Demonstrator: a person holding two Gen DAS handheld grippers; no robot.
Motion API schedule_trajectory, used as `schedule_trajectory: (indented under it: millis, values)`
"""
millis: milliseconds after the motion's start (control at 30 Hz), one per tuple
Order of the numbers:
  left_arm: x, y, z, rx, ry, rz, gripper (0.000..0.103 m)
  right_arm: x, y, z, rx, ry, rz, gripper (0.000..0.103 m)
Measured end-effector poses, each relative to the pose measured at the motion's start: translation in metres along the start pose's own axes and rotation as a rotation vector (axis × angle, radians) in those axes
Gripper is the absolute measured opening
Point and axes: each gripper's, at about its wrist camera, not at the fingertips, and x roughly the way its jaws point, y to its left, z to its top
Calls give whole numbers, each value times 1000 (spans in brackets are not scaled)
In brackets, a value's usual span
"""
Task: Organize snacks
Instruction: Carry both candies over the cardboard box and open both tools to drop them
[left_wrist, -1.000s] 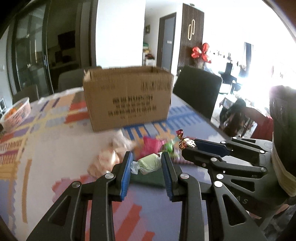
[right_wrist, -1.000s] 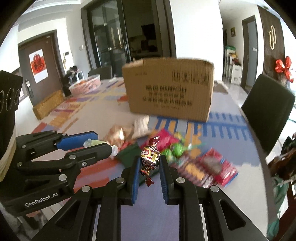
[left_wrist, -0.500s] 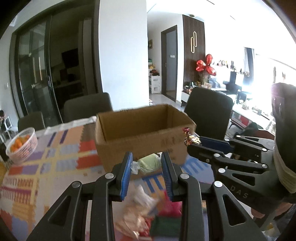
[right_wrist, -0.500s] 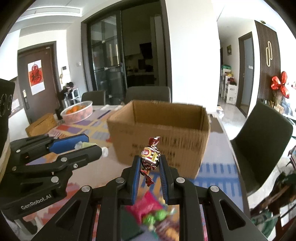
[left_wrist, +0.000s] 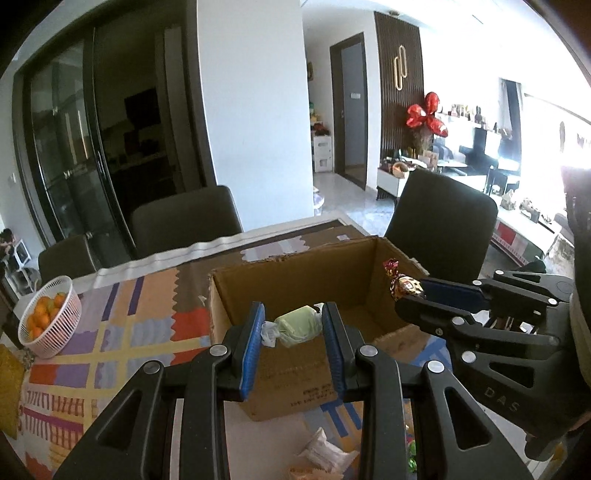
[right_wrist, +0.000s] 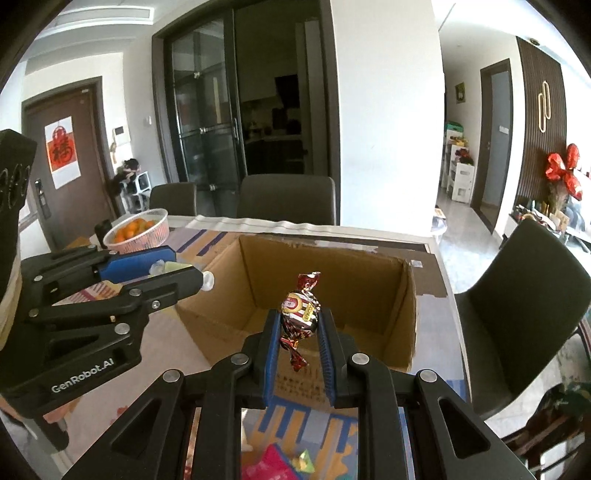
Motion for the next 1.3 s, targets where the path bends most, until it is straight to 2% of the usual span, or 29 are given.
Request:
schedule_trajectory:
  millis: [133,267,333,367,433,567,667,800,867,1067,1300]
  values:
    - [23,6,8,-33,60,-23,32,15,-7,10,11,46,13,21]
    - [38,6,11,-46,94,-10,33,32,-18,13,41,89,13,22]
    - [39,8,10,-65,94,4,47,38,-21,13,49,99,2,23]
    - [37,9,10,-71,88,6,49,40,-23,12,53,101,-13,32]
    - [32,10,9,-70,76,15,54,41,-24,11,61,102,-39,39]
    - [16,7,3,-56,52,48,58,34,-21,6,51,91,-52,40]
    - [2,7,-2,-50,34,76,60,24,-17,1,47,70,-52,48]
    - [-20,10,-12,-51,5,83,66,8,-9,-6,35,49,-53,50]
    - [-30,12,-17,-56,-2,87,66,-1,-4,-10,29,34,-60,57]
    - [-57,12,-35,-53,-13,83,69,-25,7,-20,18,8,-71,57]
    - [-79,10,-61,-38,-8,78,71,-44,23,-36,4,18,-63,57]
